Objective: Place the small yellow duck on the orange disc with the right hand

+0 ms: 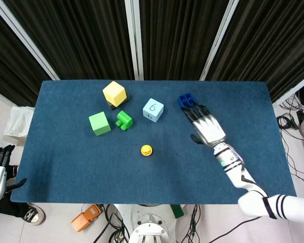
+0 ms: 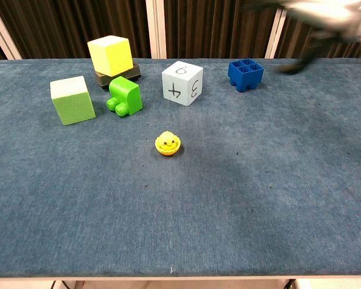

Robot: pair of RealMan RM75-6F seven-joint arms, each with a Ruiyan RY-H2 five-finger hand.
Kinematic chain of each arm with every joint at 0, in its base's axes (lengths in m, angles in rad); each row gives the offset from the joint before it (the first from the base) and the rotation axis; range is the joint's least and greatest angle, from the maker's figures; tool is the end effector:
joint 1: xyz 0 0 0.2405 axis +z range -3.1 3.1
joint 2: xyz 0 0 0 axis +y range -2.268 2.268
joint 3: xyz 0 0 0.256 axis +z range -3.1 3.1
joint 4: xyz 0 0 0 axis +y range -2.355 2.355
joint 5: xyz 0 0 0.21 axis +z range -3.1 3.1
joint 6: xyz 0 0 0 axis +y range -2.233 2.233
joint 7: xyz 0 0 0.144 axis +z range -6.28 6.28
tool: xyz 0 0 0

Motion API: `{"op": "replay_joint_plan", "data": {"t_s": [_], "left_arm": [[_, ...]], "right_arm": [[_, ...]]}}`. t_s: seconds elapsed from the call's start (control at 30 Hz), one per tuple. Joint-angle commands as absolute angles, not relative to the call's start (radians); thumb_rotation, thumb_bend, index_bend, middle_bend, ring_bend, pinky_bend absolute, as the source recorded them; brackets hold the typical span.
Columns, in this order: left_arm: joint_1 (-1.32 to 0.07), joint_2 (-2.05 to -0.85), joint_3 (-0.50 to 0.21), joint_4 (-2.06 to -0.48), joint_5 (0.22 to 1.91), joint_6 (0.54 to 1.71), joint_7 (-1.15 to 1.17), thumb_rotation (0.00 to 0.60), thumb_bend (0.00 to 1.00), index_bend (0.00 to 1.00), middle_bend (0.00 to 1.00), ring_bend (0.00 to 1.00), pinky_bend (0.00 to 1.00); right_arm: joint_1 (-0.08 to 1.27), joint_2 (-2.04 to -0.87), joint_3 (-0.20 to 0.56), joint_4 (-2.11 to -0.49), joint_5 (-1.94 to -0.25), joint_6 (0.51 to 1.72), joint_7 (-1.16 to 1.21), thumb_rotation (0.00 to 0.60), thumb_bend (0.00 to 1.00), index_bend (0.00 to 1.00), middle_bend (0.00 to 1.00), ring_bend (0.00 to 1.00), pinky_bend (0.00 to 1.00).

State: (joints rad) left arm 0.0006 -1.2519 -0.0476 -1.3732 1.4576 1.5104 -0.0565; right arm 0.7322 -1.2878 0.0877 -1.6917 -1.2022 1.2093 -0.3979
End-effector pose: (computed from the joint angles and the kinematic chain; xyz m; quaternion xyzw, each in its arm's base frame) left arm -0.3631 0.1525 0.1453 -0.5627 -0.3991 -0.3489 0.6343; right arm -0.1481 -0.3326 0.0739 0.7332 -0.2690 0.4010 0.4788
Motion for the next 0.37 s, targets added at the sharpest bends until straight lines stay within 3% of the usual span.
{"op": "replay_joint_plan", "data": {"t_s": [0.03, 0.2, 0.37], "left_arm": [[-0.006, -1.250, -0.050, -1.380, 1.461, 1.508, -0.051, 0.600, 0.03, 0.06, 0.08, 0.06, 0.00], [-0.018, -1.247, -0.053, -1.395, 1.466, 1.502, -0.036, 0.600, 0.03, 0.06, 0.08, 0.06, 0.00], [-0.027, -1.245, -0.057, -1.409, 1.465, 1.496, -0.018, 0.600, 0.03, 0.06, 0.08, 0.06, 0.00]], "right_arm": [[0.528, -1.163, -0.010, -1.745, -1.333, 1.429, -0.307, 0.600, 0.32, 0.00, 0.08, 0.02, 0.16], [0.368, -1.143, -0.073, -1.698, -1.411, 1.583, -0.180, 0.600, 0.32, 0.00, 0.04, 0.00, 0.12], [0.267, -1.143, -0.110, -1.655, -1.438, 1.629, -0.091, 0.600, 0.32, 0.00, 0.04, 0.00, 0.10]]}}
